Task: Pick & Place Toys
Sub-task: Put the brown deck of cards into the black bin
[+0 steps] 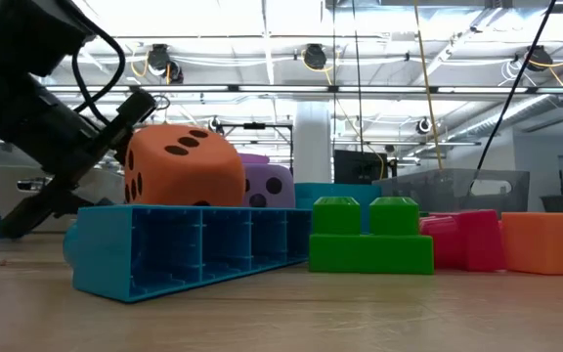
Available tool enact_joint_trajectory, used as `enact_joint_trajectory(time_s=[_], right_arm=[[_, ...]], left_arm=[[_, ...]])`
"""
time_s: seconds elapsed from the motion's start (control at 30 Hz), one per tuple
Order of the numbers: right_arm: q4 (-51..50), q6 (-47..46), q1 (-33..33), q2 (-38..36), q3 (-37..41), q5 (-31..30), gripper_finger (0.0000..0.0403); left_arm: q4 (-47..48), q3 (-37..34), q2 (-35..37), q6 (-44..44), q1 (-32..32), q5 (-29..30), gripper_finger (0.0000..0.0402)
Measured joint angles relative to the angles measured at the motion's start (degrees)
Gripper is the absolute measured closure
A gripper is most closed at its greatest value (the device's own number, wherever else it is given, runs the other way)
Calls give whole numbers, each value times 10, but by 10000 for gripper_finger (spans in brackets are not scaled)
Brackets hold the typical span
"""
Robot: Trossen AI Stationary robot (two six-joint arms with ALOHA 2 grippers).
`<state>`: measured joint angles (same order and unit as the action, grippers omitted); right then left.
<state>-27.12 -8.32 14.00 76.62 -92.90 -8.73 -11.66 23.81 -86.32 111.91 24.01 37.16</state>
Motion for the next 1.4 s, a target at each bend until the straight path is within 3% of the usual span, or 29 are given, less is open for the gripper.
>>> enact_joint_trajectory(time_s=[0.23,0.43,0.7,0.87,1.0,1.07,1.2,1.4], right_arm=[[-9,0,0,0,0,0,399],[-4,17,0,0,0,-1,399],[68,44,-3,0,0,-1,399],[85,4,-31,0,0,0,393],[88,-27,-60,3,0,5,357],[99,-50,-78,11,0,38,329],[111,-94,-101,41,0,111,268],[149,-107,-111,95,1,141,201]], left_arm=[[-59,-1,18,-101,-1,14,273],[-80,-1,82,-219,-2,17,323],[-100,-1,214,-406,-9,17,315],[-221,-1,281,-572,-16,2,312],[-334,-1,316,-693,-23,-34,321],[-350,3,324,-720,-26,-42,320],[-317,33,325,-750,-26,-46,317],[-169,117,304,-761,-31,-93,315]])
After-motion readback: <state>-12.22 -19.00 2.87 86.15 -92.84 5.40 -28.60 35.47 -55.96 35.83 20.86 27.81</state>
